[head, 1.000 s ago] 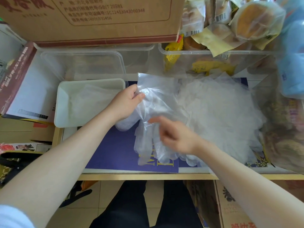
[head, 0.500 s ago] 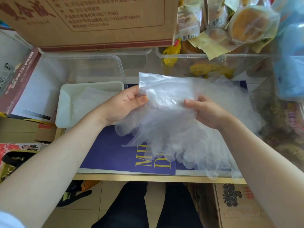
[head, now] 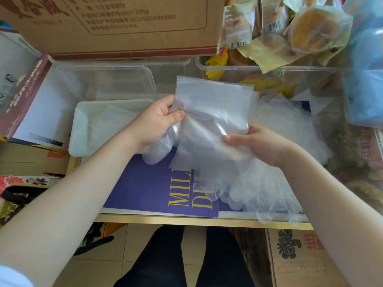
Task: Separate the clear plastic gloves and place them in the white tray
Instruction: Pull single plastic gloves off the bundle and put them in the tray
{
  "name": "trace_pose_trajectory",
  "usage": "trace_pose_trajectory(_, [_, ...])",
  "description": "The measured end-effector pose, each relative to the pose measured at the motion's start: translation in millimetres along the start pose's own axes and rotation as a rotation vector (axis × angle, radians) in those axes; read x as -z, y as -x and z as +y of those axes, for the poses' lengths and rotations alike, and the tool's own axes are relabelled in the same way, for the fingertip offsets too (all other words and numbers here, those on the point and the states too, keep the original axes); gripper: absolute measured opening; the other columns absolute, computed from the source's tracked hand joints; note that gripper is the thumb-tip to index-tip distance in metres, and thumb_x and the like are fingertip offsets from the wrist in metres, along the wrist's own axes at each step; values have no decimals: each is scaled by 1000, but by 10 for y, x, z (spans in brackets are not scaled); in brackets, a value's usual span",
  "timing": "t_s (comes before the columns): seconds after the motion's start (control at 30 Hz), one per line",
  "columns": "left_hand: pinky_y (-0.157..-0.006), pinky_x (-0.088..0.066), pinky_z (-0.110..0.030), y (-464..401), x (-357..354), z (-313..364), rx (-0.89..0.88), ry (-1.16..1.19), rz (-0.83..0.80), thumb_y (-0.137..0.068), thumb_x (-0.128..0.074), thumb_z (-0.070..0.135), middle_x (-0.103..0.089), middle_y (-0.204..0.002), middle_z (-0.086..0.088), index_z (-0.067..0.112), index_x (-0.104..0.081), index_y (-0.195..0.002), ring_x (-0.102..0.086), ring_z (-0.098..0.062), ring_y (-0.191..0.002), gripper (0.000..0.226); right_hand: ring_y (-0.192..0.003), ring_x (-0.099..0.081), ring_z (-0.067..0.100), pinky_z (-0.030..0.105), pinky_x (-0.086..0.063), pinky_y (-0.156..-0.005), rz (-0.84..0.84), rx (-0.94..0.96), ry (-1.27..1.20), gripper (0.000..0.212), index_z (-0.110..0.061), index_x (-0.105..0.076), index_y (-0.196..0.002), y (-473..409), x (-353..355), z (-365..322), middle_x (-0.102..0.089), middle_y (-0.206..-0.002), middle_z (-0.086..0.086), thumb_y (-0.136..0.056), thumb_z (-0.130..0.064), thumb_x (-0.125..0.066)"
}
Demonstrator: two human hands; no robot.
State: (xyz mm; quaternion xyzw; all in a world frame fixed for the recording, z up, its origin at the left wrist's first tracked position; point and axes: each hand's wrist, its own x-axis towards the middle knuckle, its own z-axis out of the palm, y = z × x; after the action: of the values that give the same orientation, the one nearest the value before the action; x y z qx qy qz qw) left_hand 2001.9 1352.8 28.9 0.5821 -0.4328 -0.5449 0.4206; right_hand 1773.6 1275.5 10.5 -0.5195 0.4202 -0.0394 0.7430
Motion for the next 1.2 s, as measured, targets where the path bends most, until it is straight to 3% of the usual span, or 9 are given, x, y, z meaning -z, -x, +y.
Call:
trace_pose_trajectory(0.13, [-76, -52, -25, 58, 51, 21, 160, 188, -32, -98, -39, 23, -73, -91, 6, 15, -63, -104, -68, -8, -86, 26, -49, -55, 7, 16, -43, -48, 67, -7, -38, 13, -11, -62, -66, -36, -16, 1, -61, -55, -3, -75, -19, -67])
trace_pose_trajectory(0.23, [-93, -51, -38, 190, 148, -104, 301, 722, -124, -77, -25, 77, -66, -118, -8, 13, -67, -115, -59, -24, -115, 86, -50, -62, 11, 19, -49, -50, 75, 26, -221, 12, -12, -68, -63, -34, 4, 37, -66, -58, 2, -68, -22, -65])
trace_pose_trajectory(0.33, [-105, -40, -42, 311, 103, -347, 258, 885, -214, -56, -30, 94, -57, -132, -10, 13, -57, -128, -48, -26, -127, 112, -54, -64, 13, 21, -51, -54, 136, 51, -253, 16, -8, -70, -72, -60, 4, 141, -69, -63, 4, -77, -22, -64])
trace_pose_trajectory(0.43, [-88, -52, -37, 351, -98, -482, 297, 624, -122, -61, -67, 70, -66, -116, -8, 11, -57, -123, -62, -21, -107, 86, -55, -63, 11, 20, -49, -53, 216, 37, -242, 18, -2, -65, -85, -90, -48, 248, -68, -63, 2, -90, -16, -56])
trace_pose_trajectory(0.57, [-70, -48, -25, 314, -340, -502, 320, 293, 185, -91, -54, 21, -70, -77, 3, 11, -63, -91, -62, -11, -71, 13, -58, -51, 12, 21, -37, -51, 283, 29, -161, 12, -8, -61, -90, -119, -120, 351, -57, -66, 3, -91, -19, -57])
trace_pose_trajectory(0.77, [-59, -44, -11, 286, -366, -478, 200, 114, 350, -94, -50, 6, -62, -61, 9, 14, -60, -83, -56, 0, -53, 17, -56, -49, 8, 20, -34, -54, 208, 104, -143, 13, -19, -62, -90, -94, -105, 370, -55, -63, -4, -87, -7, -59])
trace_pose_trajectory(0.97, [-56, -49, -15, 211, -347, -439, 261, 403, 434, -94, -49, 4, -67, -60, 9, 13, -61, -81, -62, -1, -55, 20, -86, -35, 22, 26, -28, -68, 180, 209, -260, 40, -30, -75, -87, -89, -204, 314, -44, -97, 11, -55, -55, -78])
trace_pose_trajectory(1.03, [-53, -47, -18, 183, -337, -394, 291, 468, 441, -94, -47, 4, -65, -56, 7, 12, -59, -76, -61, -4, -52, 23, -73, -46, 13, 23, -31, -68, 179, 215, -206, 6, -35, -76, -77, -55, -218, 262, -58, -75, 0, -73, -37, -71])
trace_pose_trajectory(1.2, [-44, -44, -15, 121, -276, -409, 417, 597, 487, -98, -39, 13, -57, -47, 2, 15, -53, -67, -53, -16, -51, 33, -80, -65, 5, 21, -49, -78, 84, 411, 32, 63, -30, -77, -73, 4, -198, 213, -71, -78, -13, -71, 20, -38])
